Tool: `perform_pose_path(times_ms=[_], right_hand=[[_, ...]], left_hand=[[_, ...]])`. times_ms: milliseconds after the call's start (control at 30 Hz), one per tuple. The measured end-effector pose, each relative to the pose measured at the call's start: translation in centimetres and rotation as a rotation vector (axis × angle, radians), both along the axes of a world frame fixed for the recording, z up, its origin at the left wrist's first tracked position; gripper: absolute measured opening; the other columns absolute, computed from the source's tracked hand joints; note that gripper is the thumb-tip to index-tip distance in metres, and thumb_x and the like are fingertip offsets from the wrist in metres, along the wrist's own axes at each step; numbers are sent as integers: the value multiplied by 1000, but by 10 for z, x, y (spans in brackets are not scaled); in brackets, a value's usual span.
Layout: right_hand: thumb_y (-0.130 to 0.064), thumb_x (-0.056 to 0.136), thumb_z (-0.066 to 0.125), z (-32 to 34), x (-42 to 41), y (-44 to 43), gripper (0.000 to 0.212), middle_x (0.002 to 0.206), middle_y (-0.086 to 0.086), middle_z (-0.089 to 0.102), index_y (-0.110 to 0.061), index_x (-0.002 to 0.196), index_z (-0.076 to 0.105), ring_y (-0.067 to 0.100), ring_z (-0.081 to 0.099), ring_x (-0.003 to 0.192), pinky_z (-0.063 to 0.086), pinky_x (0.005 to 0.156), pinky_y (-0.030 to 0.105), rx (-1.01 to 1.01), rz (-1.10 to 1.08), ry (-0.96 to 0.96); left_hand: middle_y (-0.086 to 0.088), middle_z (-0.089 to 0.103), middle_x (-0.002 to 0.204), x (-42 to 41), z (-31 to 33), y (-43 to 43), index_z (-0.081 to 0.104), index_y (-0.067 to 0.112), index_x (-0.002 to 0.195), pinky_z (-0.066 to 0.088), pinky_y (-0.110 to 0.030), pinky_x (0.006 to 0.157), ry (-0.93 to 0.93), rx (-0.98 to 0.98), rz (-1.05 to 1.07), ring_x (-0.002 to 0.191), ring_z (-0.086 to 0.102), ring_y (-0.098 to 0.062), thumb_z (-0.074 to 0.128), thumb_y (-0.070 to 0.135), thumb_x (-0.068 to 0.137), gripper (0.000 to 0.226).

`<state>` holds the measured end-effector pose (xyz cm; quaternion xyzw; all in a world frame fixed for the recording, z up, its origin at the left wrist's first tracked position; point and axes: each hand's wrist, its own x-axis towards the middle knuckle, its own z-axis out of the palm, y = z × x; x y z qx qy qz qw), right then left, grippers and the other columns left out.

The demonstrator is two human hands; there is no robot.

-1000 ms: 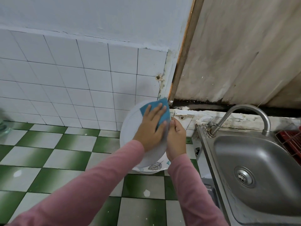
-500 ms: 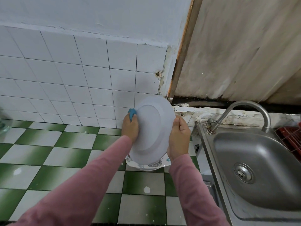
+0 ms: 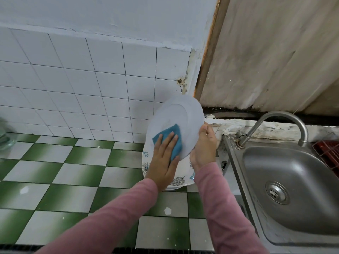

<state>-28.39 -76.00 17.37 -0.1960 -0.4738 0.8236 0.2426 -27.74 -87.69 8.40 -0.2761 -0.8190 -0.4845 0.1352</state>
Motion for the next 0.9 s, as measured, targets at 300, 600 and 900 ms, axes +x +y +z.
perform_pose_path(times_ms=[300, 600, 900], right_hand=[[-17, 109, 36, 12, -1, -5, 25, 112, 11, 69, -9, 109, 60, 23, 66, 98, 60, 84, 34, -171, 136, -34], [-16, 108, 36, 11, -2, -25, 23, 105, 16, 65, -7, 103, 57, 29, 64, 101, 50, 103, 50, -122, 208, -162], [-39, 103, 49, 6, 6, -6, 30, 133, -4, 60, -24, 128, 56, 20, 51, 130, 43, 99, 33, 266, 296, -322]], left_hand=[[-4, 30, 158, -16, 11, -11, 29, 13, 152, 28, -54, 117, 174, -106, -64, 149, 21, -30, 68, 24, 83, 81], [1, 35, 155, -24, 25, -19, 38, 17, 148, 30, -46, 118, 260, -134, -55, 146, 30, -27, 64, 6, 83, 71], [-1, 61, 129, -24, 51, -23, 51, 18, 136, 51, -21, 96, -186, 272, -28, 116, 60, -12, 61, 21, 96, 42]])
